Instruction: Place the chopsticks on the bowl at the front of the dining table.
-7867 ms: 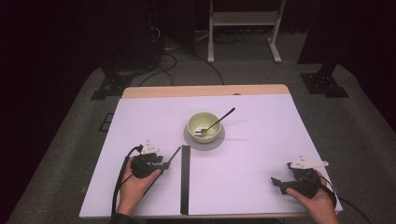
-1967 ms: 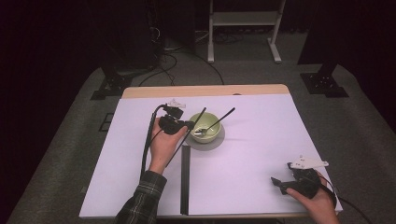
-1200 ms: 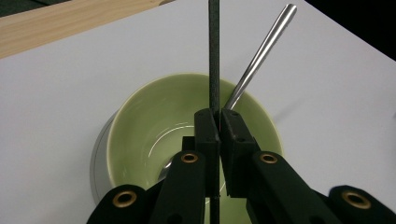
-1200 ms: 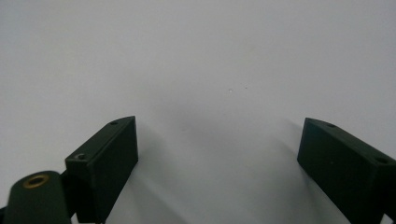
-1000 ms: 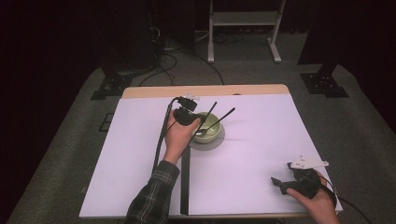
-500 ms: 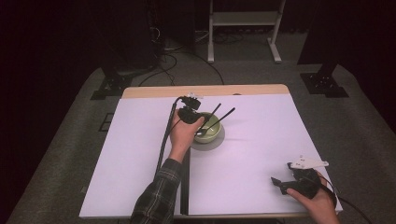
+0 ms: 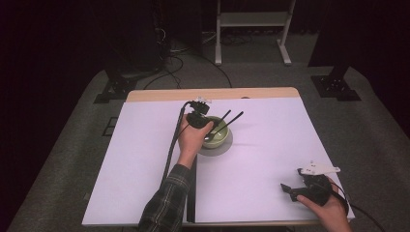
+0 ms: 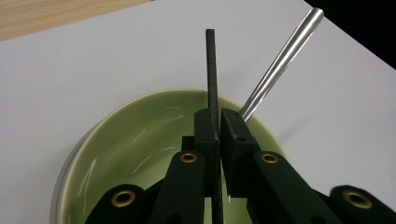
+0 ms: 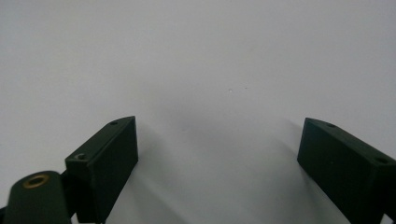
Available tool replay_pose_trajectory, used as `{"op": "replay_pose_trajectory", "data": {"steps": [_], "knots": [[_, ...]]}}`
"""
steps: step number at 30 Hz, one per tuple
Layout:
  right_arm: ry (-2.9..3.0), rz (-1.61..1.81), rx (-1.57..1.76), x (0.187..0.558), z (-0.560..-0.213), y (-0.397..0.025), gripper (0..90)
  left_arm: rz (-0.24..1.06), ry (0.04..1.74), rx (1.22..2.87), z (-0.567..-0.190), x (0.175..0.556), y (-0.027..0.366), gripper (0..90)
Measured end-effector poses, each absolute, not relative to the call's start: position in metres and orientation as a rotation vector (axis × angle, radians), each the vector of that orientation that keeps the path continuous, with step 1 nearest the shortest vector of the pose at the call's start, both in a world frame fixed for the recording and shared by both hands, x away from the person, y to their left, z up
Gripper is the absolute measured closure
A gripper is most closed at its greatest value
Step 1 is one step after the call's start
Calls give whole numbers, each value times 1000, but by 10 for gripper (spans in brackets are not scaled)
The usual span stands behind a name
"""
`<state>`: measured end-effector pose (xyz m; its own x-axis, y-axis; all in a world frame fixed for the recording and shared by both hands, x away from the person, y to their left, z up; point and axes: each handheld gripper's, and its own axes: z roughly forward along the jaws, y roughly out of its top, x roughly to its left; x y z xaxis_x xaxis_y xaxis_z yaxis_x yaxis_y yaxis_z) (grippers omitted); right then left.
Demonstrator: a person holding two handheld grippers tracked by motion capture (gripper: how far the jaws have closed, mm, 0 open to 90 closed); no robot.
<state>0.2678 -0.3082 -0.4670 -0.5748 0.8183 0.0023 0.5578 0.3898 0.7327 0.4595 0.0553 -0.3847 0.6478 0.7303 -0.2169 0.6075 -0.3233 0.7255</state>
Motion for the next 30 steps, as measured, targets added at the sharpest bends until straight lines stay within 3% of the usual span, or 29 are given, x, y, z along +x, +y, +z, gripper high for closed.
{"op": "replay_pose_trajectory", "data": {"steps": [17, 30], "knots": [[2294, 1002, 1192, 268, -467, -308, 106, 198, 1035, 2025, -379, 458, 59, 820], [2294, 1002, 1192, 268, -467, -308, 106, 215, 1020, 2015, -369, 449, 73, 686]]}}
